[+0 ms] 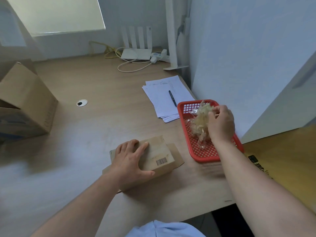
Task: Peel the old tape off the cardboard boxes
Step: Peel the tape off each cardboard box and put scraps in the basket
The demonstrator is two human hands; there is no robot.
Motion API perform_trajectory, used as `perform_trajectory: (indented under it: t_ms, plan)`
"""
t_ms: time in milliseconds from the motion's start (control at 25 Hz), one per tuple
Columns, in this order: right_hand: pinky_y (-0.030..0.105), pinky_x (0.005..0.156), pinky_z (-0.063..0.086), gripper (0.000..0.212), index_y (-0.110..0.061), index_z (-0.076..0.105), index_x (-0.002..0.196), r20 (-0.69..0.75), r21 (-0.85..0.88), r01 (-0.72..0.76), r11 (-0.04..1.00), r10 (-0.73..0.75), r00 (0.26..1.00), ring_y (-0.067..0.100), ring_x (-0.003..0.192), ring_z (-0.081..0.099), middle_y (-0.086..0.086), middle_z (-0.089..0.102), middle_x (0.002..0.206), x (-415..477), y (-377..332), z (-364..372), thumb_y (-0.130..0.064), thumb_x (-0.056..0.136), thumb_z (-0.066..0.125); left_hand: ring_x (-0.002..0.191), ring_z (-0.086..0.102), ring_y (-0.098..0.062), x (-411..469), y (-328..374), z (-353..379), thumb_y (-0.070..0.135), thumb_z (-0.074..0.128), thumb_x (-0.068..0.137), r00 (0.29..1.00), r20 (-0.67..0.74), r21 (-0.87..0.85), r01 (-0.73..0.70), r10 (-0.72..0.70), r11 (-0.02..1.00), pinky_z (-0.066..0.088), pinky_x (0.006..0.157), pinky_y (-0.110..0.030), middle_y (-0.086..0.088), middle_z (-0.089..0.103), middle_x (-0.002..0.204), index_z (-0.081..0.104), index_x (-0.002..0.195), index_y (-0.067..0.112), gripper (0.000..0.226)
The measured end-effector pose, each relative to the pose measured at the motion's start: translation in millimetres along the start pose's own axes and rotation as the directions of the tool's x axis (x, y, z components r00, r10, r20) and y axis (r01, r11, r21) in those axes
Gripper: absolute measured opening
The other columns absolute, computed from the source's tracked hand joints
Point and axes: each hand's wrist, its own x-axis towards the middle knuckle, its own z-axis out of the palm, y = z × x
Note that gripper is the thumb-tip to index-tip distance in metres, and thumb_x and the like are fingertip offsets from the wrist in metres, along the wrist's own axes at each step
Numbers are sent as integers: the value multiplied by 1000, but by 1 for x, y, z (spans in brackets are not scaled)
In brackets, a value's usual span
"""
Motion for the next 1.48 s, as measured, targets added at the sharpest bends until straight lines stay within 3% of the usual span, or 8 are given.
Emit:
perform_trajectory:
  t_ms: [160, 480, 640, 800, 1040, 1240, 1360, 1480]
  plan:
    - [40, 80, 45, 18, -6, 58, 104, -50, -96, 66, 993, -71, 996, 39, 93, 55, 19, 52, 115, 22, 11, 8, -17, 91, 55, 130, 6, -12, 0, 5, -1, 91, 35, 49, 1000, 15, 4, 24, -24, 1000, -4, 109, -28, 8, 12, 142, 16, 147, 42, 111]
    - [43, 91, 38, 25, -3, 61, 112, 225, -327, 236, 915, -167, 960, 38, 100, 53, 21, 54, 111, 28, 30, 32, -9, 92, 49, 129, 5, -12, 0, 6, -4, 90, 36, 50, 999, 36, 7, 35, -36, 999, -6, 107, -25, 9, 10, 142, 15, 147, 43, 110]
    - [45, 105, 27, 33, -15, 61, 119, 346, -451, 309, 837, -155, 925, 31, 115, 48, 14, 57, 117, 18, 27, 31, -25, 92, 45, 131, 6, -14, 0, 4, -2, 90, 38, 51, 999, 37, -18, 35, -34, 999, -3, 110, -29, 8, 11, 143, 15, 147, 43, 110]
    - [49, 104, 32, 43, -16, 47, 129, 329, -345, 260, 902, -143, 934, 32, 109, 55, 10, 63, 111, 5, 12, 20, -35, 90, 50, 131, 6, -15, -1, -1, -2, 89, 36, 49, 999, 35, -18, 14, -13, 1000, -4, 110, -29, 5, 13, 145, 15, 147, 43, 110]
    - [42, 94, 43, 29, -4, 63, 111, 194, -263, 287, 921, -241, 951, 31, 112, 44, 16, 44, 120, -27, -18, 9, -22, 90, 54, 130, 4, -12, -21, -34, -8, 88, 40, 54, 998, 58, -24, -2, 4, 1000, -3, 110, -30, 7, 10, 144, 12, 146, 43, 107]
    - [40, 95, 42, 32, -7, 62, 121, 96, -135, 189, 973, -177, 979, 34, 119, 46, 19, 41, 134, -55, -47, 13, -17, 92, 52, 130, 4, -15, -43, -64, -12, 87, 43, 56, 996, 86, -35, 16, -13, 999, 0, 113, -34, 6, 10, 145, 10, 146, 43, 106]
    - [33, 92, 40, 34, -13, 62, 122, 326, 1, 252, 968, -239, 915, 22, 107, 52, 10, 56, 120, -78, -75, 22, -23, 91, 57, 130, 3, -15, -51, -74, -14, 86, 45, 57, 997, 78, -48, 8, -4, 999, -1, 113, -34, 4, 11, 146, 11, 147, 43, 105]
    - [33, 101, 40, 49, -21, 52, 134, 679, 168, 80, 983, -174, 714, 14, 113, 51, 2, 51, 129, -133, -105, 44, -35, 88, 62, 130, 4, -16, -58, -80, -15, 84, 48, 60, 999, 44, -50, -7, 9, 999, -2, 113, -34, 2, 13, 147, 12, 148, 41, 105]
